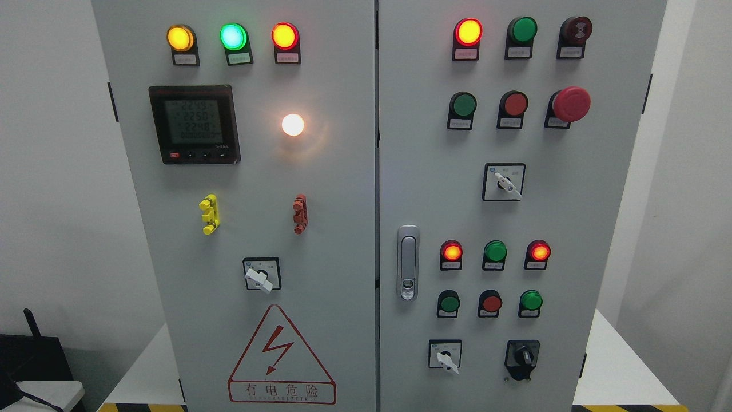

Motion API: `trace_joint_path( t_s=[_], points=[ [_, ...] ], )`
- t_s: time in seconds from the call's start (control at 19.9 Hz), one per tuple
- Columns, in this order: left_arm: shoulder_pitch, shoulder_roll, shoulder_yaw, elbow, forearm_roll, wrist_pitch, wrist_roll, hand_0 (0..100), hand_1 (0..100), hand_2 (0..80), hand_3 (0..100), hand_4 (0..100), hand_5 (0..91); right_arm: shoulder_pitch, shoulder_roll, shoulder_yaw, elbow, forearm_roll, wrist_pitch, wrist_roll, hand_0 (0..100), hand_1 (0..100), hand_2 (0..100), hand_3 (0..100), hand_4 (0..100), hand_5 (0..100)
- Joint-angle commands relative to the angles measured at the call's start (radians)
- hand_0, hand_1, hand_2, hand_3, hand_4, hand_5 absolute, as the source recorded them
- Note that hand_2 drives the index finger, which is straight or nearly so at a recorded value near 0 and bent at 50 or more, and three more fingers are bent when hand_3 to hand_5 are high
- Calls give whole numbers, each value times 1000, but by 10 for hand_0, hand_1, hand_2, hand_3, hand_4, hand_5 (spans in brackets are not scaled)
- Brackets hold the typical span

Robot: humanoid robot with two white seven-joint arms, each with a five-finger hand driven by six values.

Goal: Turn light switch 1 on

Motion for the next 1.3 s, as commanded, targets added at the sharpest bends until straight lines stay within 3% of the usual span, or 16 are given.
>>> trace_joint_path(
  t_s=[0.0,0.1,0.25,0.5,0.65,0.8,0.95,1.25],
  points=[
    [60,22,195,566,-16,14,6,313,44,118,226,255,0,0,0,0,0,-18,1,-1,120,389,0,0,0,0],
    [61,31,159,672,-56,70,9,282,112,106,201,228,0,0,0,0,0,-17,1,-1,120,389,0,0,0,0],
    [58,39,76,795,-67,200,9,289,155,51,140,182,0,0,0,0,0,-18,1,-1,120,389,0,0,0,0],
    [22,65,-182,946,-64,438,1,348,163,0,9,78,0,0,0,0,0,-18,1,-1,120,389,0,0,0,0],
    [-3,53,-324,1001,-67,459,21,366,117,0,0,21,0,0,0,0,0,-17,1,-1,120,389,0,0,0,0],
    [-12,27,-490,1033,-65,462,113,375,90,0,0,0,0,0,0,0,0,-17,1,-1,120,389,0,0,0,0],
    [-43,4,-540,1033,-68,512,144,381,74,0,0,0,0,0,0,0,0,-17,1,-1,120,389,0,0,0,0],
    [-74,-1,-540,1036,-65,580,135,386,56,0,0,0,0,0,0,0,0,-18,1,-1,120,389,0,0,0,0]
  ],
)
